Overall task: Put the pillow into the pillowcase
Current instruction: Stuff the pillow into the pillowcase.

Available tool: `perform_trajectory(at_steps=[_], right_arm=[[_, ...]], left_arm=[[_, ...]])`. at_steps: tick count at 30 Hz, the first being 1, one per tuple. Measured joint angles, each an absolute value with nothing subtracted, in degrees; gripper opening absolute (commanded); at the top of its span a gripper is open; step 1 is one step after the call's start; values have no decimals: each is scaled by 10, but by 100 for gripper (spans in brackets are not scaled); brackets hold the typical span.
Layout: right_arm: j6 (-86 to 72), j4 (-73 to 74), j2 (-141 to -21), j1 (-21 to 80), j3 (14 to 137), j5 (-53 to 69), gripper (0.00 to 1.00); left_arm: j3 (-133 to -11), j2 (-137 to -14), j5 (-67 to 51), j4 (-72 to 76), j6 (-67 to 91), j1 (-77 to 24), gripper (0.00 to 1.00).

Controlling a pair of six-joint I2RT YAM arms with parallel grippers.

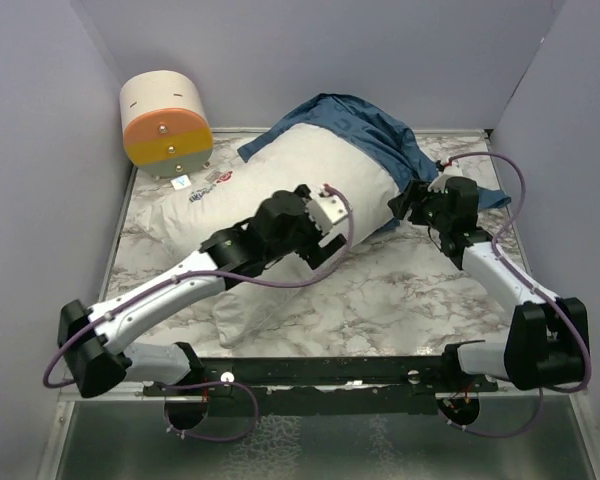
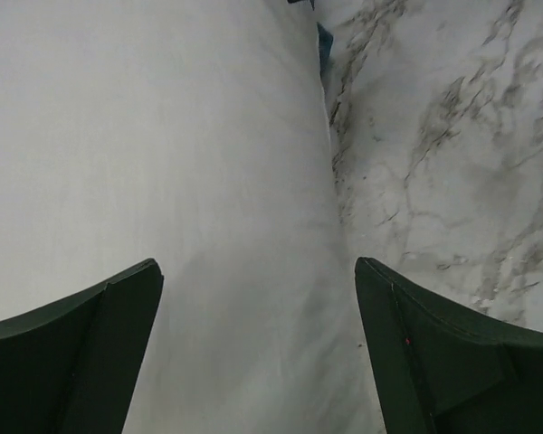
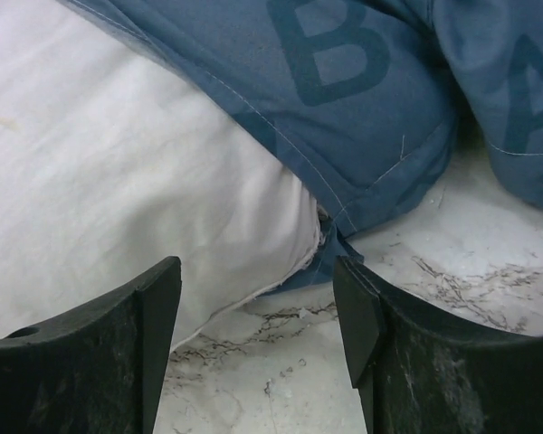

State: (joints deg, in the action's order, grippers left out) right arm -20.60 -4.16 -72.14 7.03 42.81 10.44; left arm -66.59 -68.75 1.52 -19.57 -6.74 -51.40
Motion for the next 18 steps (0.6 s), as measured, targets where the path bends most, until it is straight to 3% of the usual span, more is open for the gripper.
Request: perform_trajectory(at_steps=[7, 12, 18], right_arm=[[-194, -51, -817, 71, 507, 110, 64], [-173, -61, -866, 71, 575, 97, 63], [-152, -63, -926, 72, 610, 83, 61]], left_arm=[[-688, -853, 180, -202, -216, -548, 94], [-707, -904, 258, -197, -268, -552, 93], [-707, -912, 265, -189, -290, -548, 80]])
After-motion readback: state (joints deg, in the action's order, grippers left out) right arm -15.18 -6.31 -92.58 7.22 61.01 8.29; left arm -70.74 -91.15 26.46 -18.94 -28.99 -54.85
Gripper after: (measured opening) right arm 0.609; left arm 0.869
